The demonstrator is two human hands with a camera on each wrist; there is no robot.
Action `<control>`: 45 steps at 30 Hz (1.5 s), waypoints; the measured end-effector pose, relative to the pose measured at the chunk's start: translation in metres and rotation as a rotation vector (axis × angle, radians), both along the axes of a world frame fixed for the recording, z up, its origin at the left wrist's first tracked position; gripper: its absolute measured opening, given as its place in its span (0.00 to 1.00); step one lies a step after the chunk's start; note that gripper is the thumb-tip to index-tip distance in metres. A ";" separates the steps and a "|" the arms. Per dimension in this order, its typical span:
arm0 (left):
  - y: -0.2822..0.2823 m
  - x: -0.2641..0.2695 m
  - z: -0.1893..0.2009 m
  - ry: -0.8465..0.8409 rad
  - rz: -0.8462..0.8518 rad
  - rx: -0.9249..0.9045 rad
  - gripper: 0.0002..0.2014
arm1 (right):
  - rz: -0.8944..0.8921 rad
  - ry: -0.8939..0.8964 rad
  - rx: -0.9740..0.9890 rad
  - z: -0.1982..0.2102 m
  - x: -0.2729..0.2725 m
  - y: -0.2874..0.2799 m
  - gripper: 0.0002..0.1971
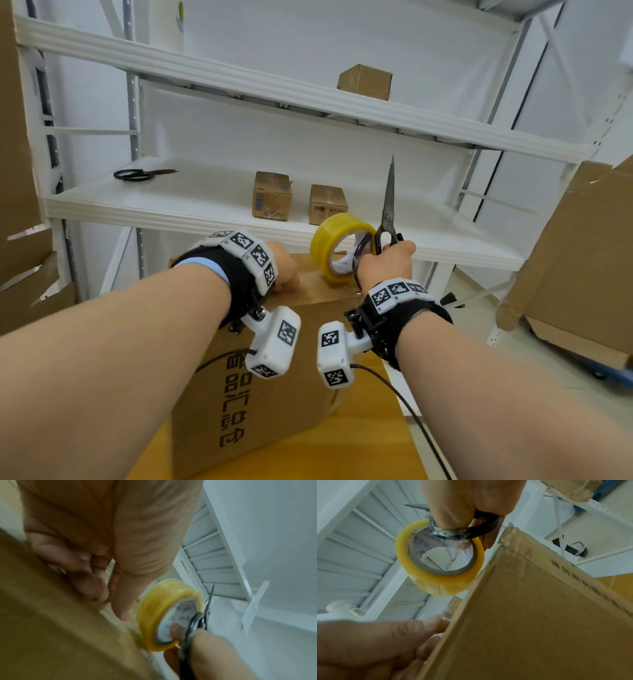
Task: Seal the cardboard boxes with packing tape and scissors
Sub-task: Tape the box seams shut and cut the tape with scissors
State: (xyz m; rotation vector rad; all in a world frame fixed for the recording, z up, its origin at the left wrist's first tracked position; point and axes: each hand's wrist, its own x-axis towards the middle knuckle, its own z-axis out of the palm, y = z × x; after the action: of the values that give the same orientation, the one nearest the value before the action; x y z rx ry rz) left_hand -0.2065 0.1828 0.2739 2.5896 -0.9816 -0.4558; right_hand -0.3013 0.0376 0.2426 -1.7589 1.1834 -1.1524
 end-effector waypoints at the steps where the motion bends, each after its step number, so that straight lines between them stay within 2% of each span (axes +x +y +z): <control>1: -0.001 0.003 0.001 0.086 0.000 -0.045 0.15 | 0.006 -0.002 -0.007 0.003 -0.001 0.000 0.18; 3: -0.003 -0.001 0.009 0.276 0.010 -0.196 0.18 | 0.025 -0.004 -0.024 0.010 -0.002 0.000 0.18; 4: -0.005 -0.003 0.013 0.289 0.006 -0.247 0.24 | 0.035 -0.004 -0.034 0.013 -0.004 0.001 0.18; 6: -0.008 -0.009 0.017 0.201 -0.046 -0.264 0.35 | 0.044 0.007 -0.057 0.017 -0.006 0.001 0.19; 8: -0.016 -0.012 0.016 0.111 -0.077 -0.248 0.39 | 0.047 0.019 -0.080 0.018 -0.007 0.002 0.19; 12: -0.028 -0.017 0.011 0.075 -0.033 -0.271 0.25 | 0.054 0.018 -0.093 0.021 -0.011 0.001 0.19; 15: -0.030 -0.021 0.011 0.164 0.021 -0.334 0.17 | 0.078 0.032 -0.069 0.023 -0.016 0.000 0.20; 19: -0.034 -0.023 0.011 0.317 0.032 -0.419 0.14 | 0.101 0.084 0.002 0.020 -0.021 -0.003 0.22; 24: -0.041 -0.015 0.002 0.491 0.060 -0.534 0.17 | 0.107 0.143 0.129 0.015 -0.038 -0.008 0.35; 26: -0.041 -0.011 -0.005 0.539 0.084 -0.573 0.19 | 0.139 0.237 0.164 0.016 -0.048 -0.010 0.32; 28: -0.039 -0.007 -0.010 0.589 0.112 -0.631 0.21 | 0.180 0.403 0.149 0.018 -0.058 -0.011 0.28; 32: -0.036 -0.009 -0.016 0.623 0.136 -0.698 0.21 | 0.264 0.733 0.055 0.021 -0.071 -0.012 0.36; 37: -0.032 -0.018 -0.016 0.569 0.113 -0.668 0.20 | 0.416 1.105 -0.050 0.040 -0.099 -0.009 0.43; 39: -0.031 -0.019 -0.016 0.560 0.128 -0.682 0.19 | 0.445 1.160 -0.059 0.040 -0.107 -0.017 0.42; 43: -0.029 -0.021 -0.018 0.567 0.154 -0.700 0.17 | 0.505 1.308 -0.046 0.041 -0.121 -0.017 0.33; 45: -0.030 -0.022 -0.019 0.564 0.144 -0.726 0.17 | 0.536 1.362 -0.094 0.045 -0.127 -0.007 0.36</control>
State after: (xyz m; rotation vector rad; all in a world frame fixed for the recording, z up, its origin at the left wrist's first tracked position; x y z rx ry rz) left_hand -0.2289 0.1533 0.2549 1.7235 -0.6001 -0.6056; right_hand -0.4280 0.0303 0.2880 -2.7572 1.1387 0.4820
